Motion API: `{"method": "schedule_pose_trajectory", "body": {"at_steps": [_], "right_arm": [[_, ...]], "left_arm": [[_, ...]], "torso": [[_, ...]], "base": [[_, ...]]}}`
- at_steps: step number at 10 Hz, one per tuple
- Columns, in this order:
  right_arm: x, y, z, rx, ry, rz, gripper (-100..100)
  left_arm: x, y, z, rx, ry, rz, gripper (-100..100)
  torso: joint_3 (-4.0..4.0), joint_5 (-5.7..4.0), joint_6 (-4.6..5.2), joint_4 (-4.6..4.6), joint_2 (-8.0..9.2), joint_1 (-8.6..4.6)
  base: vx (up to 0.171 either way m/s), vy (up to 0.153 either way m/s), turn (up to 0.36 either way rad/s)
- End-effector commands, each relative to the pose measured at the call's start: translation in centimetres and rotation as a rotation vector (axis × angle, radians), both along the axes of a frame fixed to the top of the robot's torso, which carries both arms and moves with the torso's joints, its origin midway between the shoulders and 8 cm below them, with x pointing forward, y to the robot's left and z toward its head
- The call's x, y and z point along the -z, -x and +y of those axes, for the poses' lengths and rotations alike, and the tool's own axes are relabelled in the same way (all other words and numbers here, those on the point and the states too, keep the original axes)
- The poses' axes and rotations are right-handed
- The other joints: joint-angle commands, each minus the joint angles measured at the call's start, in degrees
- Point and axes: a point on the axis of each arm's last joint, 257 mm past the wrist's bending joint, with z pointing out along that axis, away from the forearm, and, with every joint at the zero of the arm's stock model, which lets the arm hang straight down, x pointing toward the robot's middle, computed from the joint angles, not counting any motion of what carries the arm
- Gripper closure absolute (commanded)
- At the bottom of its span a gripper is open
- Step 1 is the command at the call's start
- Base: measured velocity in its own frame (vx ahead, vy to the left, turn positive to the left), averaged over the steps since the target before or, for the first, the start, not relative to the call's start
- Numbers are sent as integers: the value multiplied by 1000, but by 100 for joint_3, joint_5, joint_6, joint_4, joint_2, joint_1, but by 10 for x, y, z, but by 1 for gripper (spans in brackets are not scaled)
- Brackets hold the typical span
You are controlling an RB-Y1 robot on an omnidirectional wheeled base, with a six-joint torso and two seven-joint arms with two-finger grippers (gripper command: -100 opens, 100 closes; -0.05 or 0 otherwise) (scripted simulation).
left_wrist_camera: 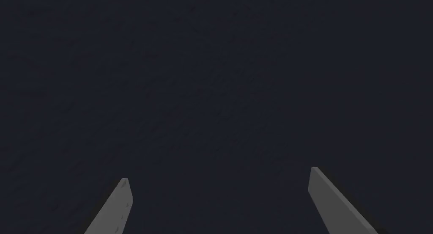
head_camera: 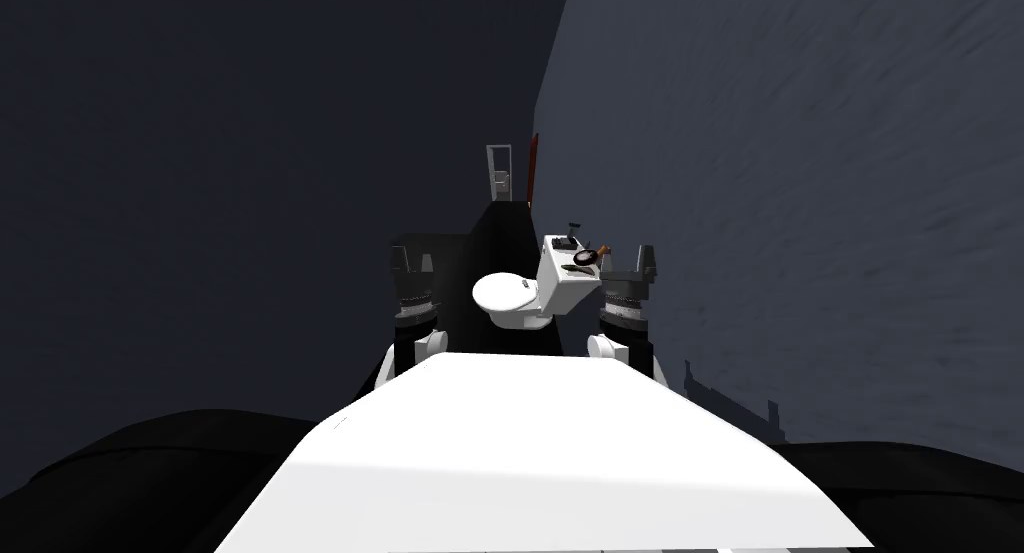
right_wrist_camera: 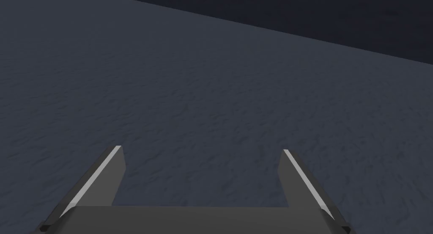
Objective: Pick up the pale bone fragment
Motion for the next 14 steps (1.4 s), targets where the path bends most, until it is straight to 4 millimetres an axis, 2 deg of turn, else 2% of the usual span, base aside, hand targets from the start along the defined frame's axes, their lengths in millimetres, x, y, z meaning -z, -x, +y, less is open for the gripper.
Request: {"method": "schedule_pose_trajectory", "body": {"at_steps": [1, 4, 8, 9, 11, 12, 14], "right_arm": [[-1, -1, 11, -29, 38, -9, -100], [2, -5, 35, -92, 117, -26, -100], [20, -13, 79, -201, 266, -43, -100], [24, -14, 79, -205, 276, -33, -100], [46, -19, 102, -262, 368, -25, -100], [47, -19, 102, -267, 379, -23, -100], [66, -19, 125, -325, 484, -31, -100]], "left_arm": [[0, 0, 0, 0, 0, 0, 0], [0, 0, 0, 0, 0, 0, 0], [0, 0, 0, 0, 0, 0, 0], [0, 0, 0, 0, 0, 0, 0], [0, 0, 0, 0, 0, 0, 0], [0, 0, 0, 0, 0, 0, 0], [0, 0, 0, 0, 0, 0, 0]], "torso": [[0, 0, 0, 0, 0, 0], [43, 0, -1, 16, 74, 0], [35, 1, -2, 14, 60, 1], [34, 0, -2, 13, 58, 3], [18, 0, -1, 7, 30, -1], [18, 1, -1, 7, 30, 3], [14, 0, -1, 6, 23, 0]], "base": [[-114, 19, 7], [-195, 11, 30], [-154, 22, 104], [-93, 11, 35], [-74, 17, 140], [-64, 15, 54], [-72, 18, 177]]}}
